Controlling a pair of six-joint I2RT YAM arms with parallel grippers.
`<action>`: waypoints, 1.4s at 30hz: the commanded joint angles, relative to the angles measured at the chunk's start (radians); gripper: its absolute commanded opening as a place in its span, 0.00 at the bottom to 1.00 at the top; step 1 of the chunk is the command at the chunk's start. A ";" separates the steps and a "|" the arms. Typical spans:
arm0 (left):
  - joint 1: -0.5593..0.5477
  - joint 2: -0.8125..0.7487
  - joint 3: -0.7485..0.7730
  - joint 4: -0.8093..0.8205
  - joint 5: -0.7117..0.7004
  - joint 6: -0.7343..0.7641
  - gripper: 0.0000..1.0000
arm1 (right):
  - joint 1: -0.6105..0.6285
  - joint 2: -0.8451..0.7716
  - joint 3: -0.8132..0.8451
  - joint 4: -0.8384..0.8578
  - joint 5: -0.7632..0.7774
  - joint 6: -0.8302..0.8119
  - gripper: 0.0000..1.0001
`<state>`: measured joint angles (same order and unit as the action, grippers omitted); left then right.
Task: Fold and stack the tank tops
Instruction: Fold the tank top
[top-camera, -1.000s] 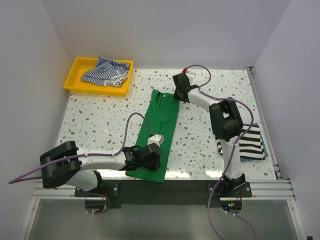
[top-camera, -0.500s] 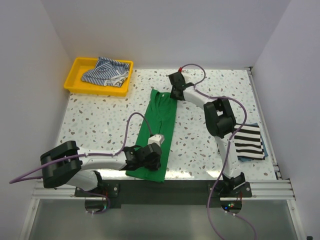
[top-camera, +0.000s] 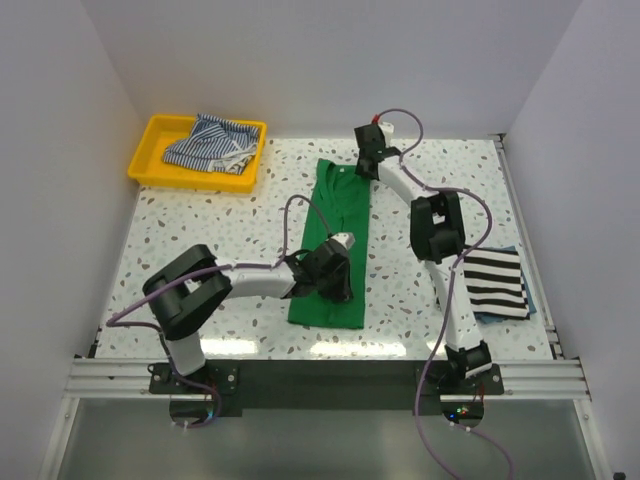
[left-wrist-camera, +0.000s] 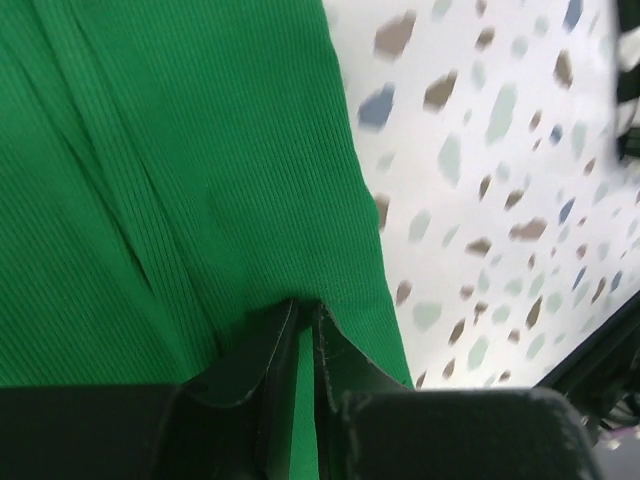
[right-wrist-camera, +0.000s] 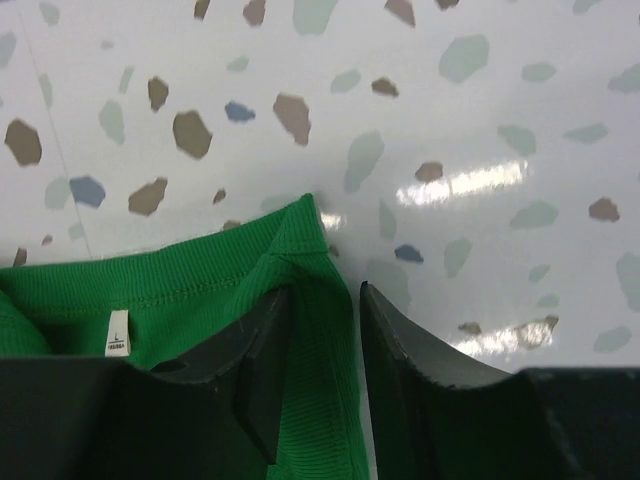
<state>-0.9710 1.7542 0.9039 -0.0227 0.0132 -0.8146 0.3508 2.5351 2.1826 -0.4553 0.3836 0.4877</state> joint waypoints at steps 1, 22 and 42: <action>0.066 0.126 0.116 0.001 0.082 0.072 0.15 | -0.038 0.086 0.138 -0.083 0.002 -0.057 0.39; 0.117 0.081 0.182 -0.056 0.116 0.157 0.18 | -0.101 -0.192 0.054 0.110 -0.181 -0.063 0.95; 0.061 -0.074 -0.063 -0.037 0.070 0.146 0.18 | -0.064 -0.685 -0.624 0.113 -0.265 0.072 0.96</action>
<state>-0.9020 1.7267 0.8711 -0.0036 0.1181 -0.6876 0.2764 1.9987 1.6348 -0.3485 0.1482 0.5228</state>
